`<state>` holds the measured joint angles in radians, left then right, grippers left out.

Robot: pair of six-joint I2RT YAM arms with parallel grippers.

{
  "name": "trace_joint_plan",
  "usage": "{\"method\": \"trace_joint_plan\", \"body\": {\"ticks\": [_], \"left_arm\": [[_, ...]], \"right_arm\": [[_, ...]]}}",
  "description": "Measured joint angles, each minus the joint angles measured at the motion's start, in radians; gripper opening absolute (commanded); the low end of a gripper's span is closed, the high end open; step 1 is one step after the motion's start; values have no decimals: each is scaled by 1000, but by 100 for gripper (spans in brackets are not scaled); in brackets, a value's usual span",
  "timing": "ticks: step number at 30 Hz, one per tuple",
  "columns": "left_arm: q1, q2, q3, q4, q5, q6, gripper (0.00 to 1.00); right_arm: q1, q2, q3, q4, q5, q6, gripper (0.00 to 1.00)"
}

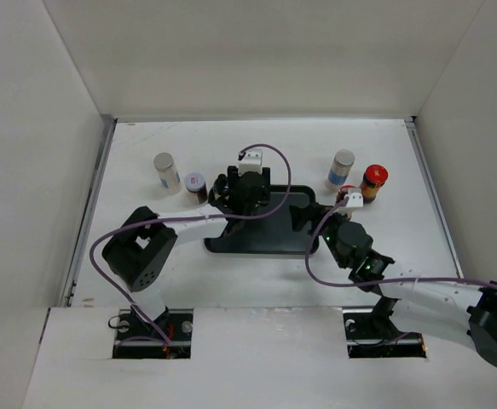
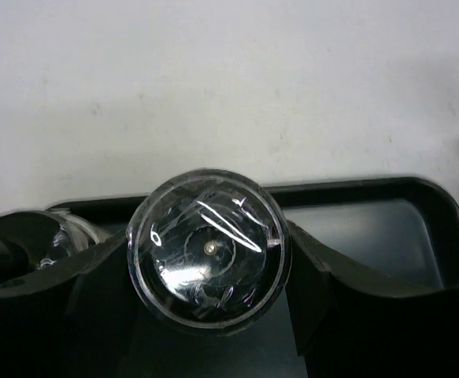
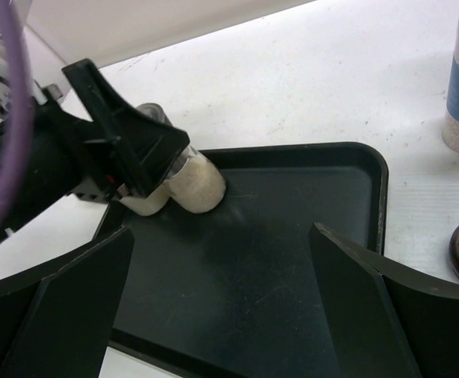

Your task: Organize the condiment bottles

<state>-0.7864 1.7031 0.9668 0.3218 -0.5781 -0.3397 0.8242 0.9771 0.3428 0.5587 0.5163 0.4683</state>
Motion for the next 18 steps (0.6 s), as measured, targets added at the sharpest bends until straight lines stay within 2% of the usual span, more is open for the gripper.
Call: {"method": "trace_joint_plan", "body": {"ticks": [13,15,18], "left_arm": [[12,55,8,94,-61,11,44],[13,55,8,94,-70,13,52],[13,55,8,94,-77,18,72]], "right_arm": [[0,12,0,1,0,0,100],[0,13,0,1,0,0,100],[0,13,0,1,0,0,100]]}}
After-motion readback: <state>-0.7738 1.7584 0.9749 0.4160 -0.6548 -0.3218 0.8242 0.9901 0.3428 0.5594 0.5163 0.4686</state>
